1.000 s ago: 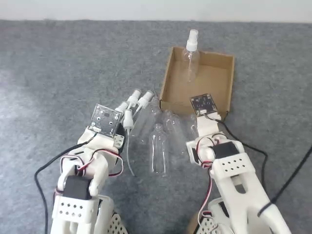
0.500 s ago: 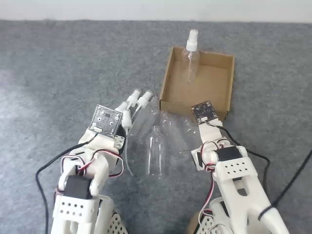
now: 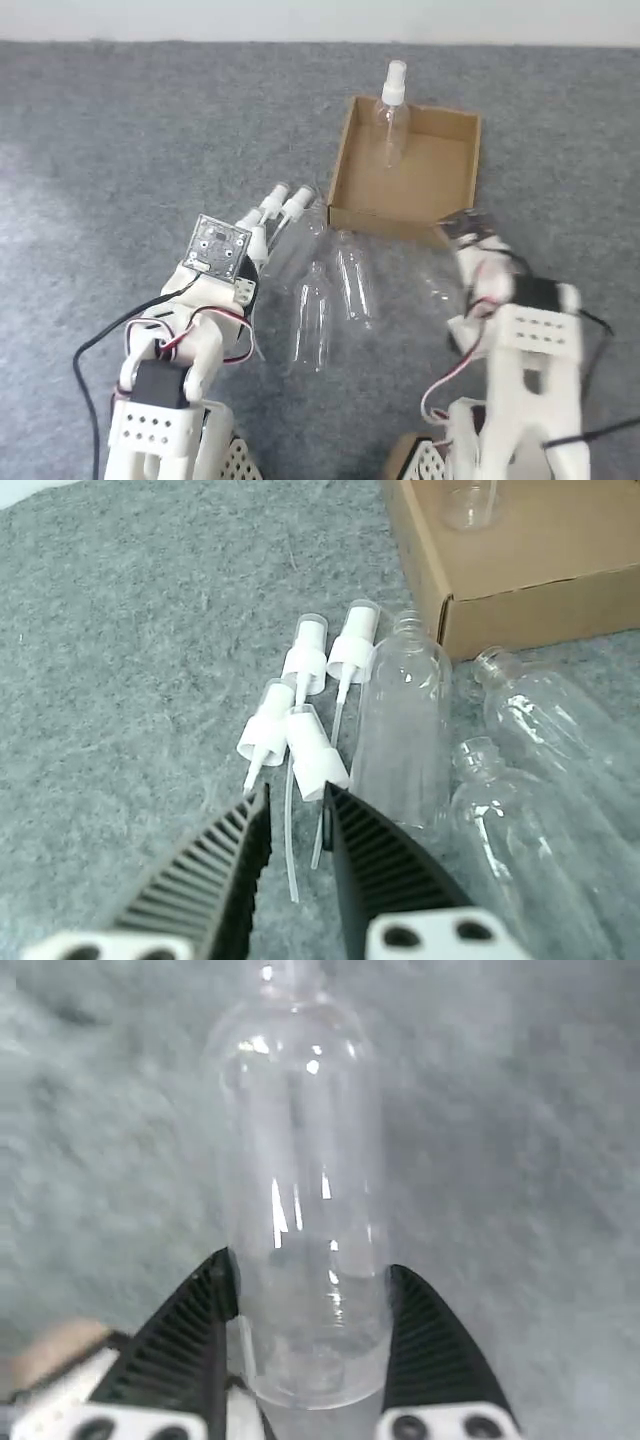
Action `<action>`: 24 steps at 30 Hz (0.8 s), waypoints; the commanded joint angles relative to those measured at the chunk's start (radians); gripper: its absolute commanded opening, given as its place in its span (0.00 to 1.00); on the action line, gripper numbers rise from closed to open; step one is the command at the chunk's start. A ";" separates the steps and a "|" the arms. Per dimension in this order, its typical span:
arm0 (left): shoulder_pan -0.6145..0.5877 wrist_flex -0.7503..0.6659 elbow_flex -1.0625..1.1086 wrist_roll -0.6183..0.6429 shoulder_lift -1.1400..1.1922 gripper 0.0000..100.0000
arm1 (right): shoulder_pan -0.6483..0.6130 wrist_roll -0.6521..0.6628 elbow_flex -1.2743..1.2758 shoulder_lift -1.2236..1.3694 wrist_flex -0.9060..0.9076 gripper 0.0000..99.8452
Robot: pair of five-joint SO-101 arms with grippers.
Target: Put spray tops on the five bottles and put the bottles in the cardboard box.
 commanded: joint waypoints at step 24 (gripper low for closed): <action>-0.101 0.278 -1.188 0.000 1.452 0.14 | 0.674 0.184 -0.129 0.268 -0.424 0.01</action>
